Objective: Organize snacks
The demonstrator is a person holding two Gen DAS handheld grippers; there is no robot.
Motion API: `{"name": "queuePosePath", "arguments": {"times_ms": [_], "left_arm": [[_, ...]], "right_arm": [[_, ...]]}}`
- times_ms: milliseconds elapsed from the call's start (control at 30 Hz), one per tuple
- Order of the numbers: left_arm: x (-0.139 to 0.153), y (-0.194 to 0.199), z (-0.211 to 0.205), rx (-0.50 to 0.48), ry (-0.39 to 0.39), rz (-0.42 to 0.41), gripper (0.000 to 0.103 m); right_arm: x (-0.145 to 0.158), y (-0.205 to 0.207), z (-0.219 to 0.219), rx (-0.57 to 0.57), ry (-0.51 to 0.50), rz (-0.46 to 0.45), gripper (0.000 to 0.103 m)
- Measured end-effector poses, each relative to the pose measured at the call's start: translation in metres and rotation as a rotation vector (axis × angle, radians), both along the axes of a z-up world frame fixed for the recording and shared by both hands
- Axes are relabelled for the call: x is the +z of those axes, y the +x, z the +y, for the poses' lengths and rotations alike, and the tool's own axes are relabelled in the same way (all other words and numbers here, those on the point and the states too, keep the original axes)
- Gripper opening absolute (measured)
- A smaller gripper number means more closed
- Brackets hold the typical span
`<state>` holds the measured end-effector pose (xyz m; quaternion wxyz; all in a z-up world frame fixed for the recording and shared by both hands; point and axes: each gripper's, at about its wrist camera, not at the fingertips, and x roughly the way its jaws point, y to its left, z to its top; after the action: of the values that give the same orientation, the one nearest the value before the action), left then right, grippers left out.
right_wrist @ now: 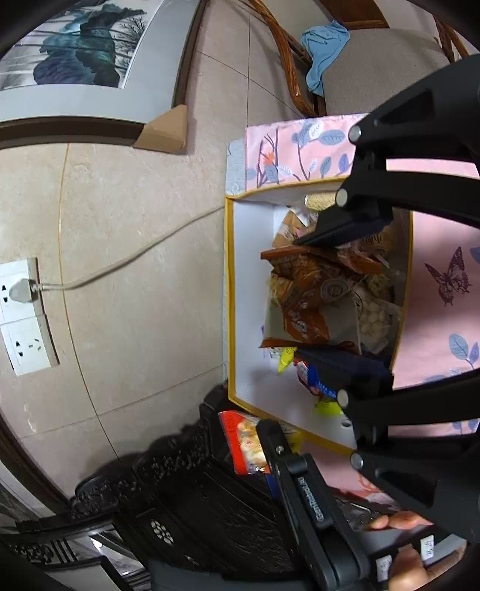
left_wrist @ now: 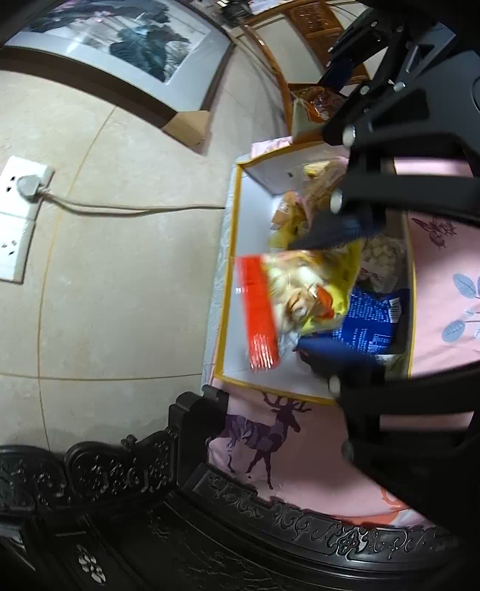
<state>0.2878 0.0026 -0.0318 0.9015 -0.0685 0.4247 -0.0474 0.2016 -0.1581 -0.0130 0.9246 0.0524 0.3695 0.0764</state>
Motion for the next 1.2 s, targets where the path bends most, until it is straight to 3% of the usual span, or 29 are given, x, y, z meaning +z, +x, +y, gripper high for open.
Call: {"name": "queuePosePath", "arguments": {"times_ms": [67, 333, 367, 400, 433, 467, 667, 1033, 1200], "left_arm": [[0.007, -0.003, 0.005, 0.033, -0.009, -0.044, 0.091], [0.017, 0.000, 0.010, 0.038, -0.033, -0.046, 0.099], [0.018, -0.001, 0.011, 0.040, -0.042, -0.048, 0.099], [0.018, -0.002, 0.011, 0.043, -0.049, -0.052, 0.099], [0.019, -0.004, 0.013, 0.045, -0.056, -0.058, 0.100], [0.020, -0.006, 0.014, 0.050, -0.063, -0.066, 0.101], [0.028, -0.020, 0.016, 0.055, -0.036, -0.142, 0.101], [0.036, -0.024, 0.001, 0.065, 0.122, -0.121, 0.101], [0.032, -0.025, 0.004, 0.054, 0.048, -0.095, 0.101]], "right_arm": [[0.004, 0.002, -0.001, -0.027, -0.022, -0.024, 0.074], [0.016, -0.001, -0.002, -0.043, -0.046, -0.069, 0.074], [0.017, -0.002, -0.002, -0.044, -0.051, -0.070, 0.077], [0.017, -0.002, -0.002, -0.044, -0.054, -0.071, 0.092], [0.017, -0.004, -0.001, -0.052, -0.064, -0.066, 0.100], [0.016, -0.006, 0.000, -0.054, -0.066, -0.070, 0.102], [0.009, -0.023, 0.001, -0.048, -0.010, -0.048, 0.102], [0.008, -0.035, 0.010, -0.061, -0.044, -0.061, 0.102], [0.010, -0.038, 0.008, -0.066, -0.040, -0.068, 0.102]]}}
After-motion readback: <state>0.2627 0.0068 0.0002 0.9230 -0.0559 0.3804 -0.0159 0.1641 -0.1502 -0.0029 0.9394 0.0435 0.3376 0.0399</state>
